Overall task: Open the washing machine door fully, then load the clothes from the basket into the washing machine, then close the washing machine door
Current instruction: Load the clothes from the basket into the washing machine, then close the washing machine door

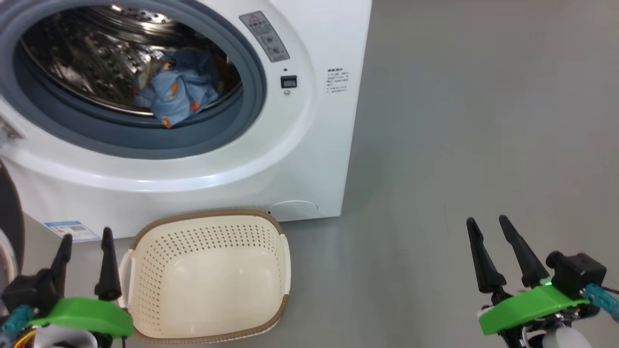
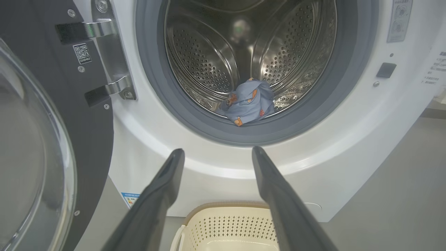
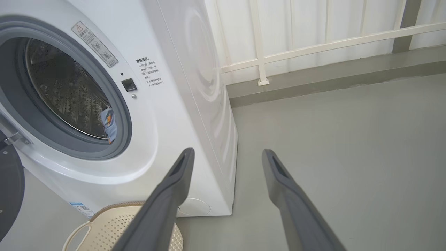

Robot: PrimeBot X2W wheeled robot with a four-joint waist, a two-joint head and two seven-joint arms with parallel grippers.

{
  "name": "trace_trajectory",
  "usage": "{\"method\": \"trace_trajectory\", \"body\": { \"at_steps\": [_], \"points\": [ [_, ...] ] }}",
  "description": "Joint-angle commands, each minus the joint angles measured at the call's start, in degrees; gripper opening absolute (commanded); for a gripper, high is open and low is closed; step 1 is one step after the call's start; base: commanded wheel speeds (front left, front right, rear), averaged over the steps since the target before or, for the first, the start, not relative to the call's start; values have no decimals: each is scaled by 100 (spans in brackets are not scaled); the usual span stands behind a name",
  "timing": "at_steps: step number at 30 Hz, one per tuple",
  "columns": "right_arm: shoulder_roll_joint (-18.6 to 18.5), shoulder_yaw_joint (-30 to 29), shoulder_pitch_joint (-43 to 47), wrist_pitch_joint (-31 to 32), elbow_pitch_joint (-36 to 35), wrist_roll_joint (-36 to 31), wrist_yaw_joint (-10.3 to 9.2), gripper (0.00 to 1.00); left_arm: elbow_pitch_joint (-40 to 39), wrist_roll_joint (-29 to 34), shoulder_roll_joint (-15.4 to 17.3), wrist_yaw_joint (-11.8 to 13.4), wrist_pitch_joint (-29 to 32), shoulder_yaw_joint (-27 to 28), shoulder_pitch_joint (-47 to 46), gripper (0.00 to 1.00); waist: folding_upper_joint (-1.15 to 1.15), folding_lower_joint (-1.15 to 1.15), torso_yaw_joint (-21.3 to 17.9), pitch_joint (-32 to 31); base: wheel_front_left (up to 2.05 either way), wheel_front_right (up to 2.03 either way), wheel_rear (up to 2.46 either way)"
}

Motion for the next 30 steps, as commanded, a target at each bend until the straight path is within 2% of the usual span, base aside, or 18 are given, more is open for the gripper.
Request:
{"method": "trace_trajectory", "body": {
  "at_steps": [1, 15, 30],
  "points": [
    [-97, 84, 124, -43, -132, 38, 9, 100, -230, 6, 110, -9, -33, 150, 90, 100, 0, 0, 84, -114, 0, 0, 0],
    [-93, -12, 396, -43, -174, 46, 9, 100, -597, -136, -60, -9, -33, 190, 653, 100, 0, 0, 177, -358, 0, 0, 0],
    [-90, -22, 473, -43, -199, 45, 9, 100, -625, -108, -87, -9, -33, 140, 761, 100, 0, 0, 196, -426, 0, 0, 0]
  ]
}}
